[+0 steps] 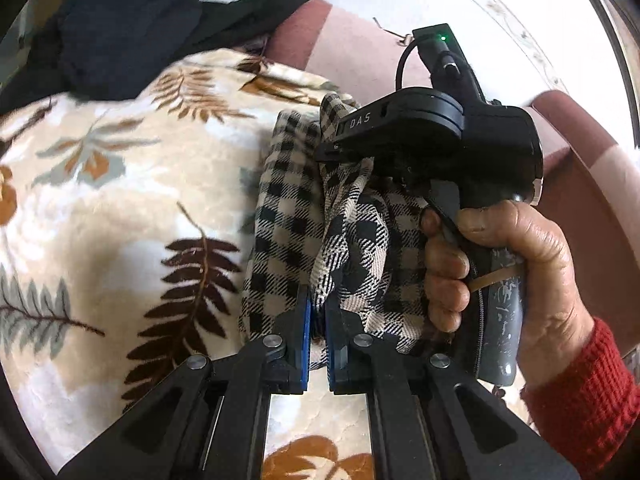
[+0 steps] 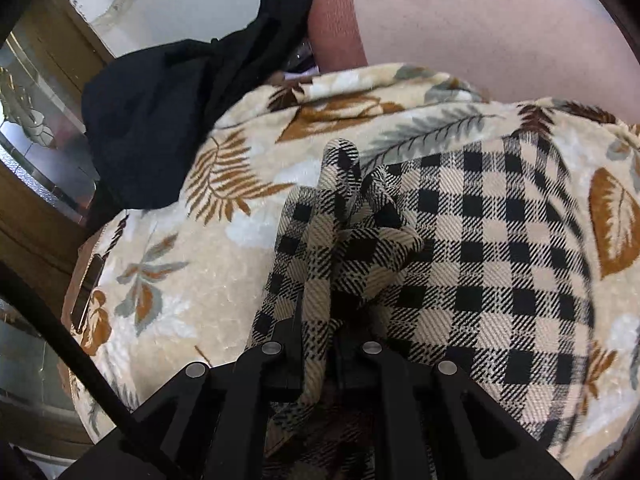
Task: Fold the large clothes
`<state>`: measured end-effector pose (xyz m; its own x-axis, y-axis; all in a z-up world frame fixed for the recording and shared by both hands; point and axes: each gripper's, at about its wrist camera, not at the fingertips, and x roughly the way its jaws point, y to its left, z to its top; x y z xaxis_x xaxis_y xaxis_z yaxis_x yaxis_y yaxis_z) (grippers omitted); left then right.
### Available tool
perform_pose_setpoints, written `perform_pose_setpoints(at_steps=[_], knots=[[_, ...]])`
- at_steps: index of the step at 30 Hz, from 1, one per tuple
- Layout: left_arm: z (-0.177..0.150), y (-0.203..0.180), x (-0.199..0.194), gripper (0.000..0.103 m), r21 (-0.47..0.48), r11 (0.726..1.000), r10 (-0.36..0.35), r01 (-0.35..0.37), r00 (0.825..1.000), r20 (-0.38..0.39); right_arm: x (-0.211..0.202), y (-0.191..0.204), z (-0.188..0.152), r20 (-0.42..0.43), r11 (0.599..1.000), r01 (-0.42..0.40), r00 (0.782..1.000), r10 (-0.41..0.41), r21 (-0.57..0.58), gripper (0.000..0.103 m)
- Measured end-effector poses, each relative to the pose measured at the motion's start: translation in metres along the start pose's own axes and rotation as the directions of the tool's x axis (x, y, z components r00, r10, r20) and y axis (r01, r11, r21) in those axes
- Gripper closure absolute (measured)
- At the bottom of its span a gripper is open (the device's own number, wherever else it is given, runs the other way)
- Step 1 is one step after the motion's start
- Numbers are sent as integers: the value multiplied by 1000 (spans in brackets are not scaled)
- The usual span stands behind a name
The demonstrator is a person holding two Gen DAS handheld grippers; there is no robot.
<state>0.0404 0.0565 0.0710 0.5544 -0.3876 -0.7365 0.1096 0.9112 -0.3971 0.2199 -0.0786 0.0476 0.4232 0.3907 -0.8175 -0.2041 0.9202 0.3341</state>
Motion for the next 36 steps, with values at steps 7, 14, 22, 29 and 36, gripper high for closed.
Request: perform_pose_setpoints(at_steps=[7, 14, 22, 29, 36], knots=[[-11, 2, -6, 97, 19, 999, 43, -42, 999, -4, 15, 25, -1, -32, 998, 24, 999, -26, -61, 92], [-8, 36, -17, 96, -61, 998, 35, -35, 999, -9, -6, 50, -3, -15, 983, 8, 1000, -11, -181, 60], [6, 53, -38, 66, -106, 991, 84, -78, 995, 55, -79, 34, -10, 111, 978, 90, 991, -69, -188, 47], [9, 65, -33, 65, -142, 984, 111, -105, 993, 30, -27, 26, -33, 23, 981, 124, 992, -122, -152, 47], [12, 64, -23, 65, -154, 984, 91, -86, 996, 25, 1, 31, -37, -57, 992, 65, 996, -71, -107, 100]])
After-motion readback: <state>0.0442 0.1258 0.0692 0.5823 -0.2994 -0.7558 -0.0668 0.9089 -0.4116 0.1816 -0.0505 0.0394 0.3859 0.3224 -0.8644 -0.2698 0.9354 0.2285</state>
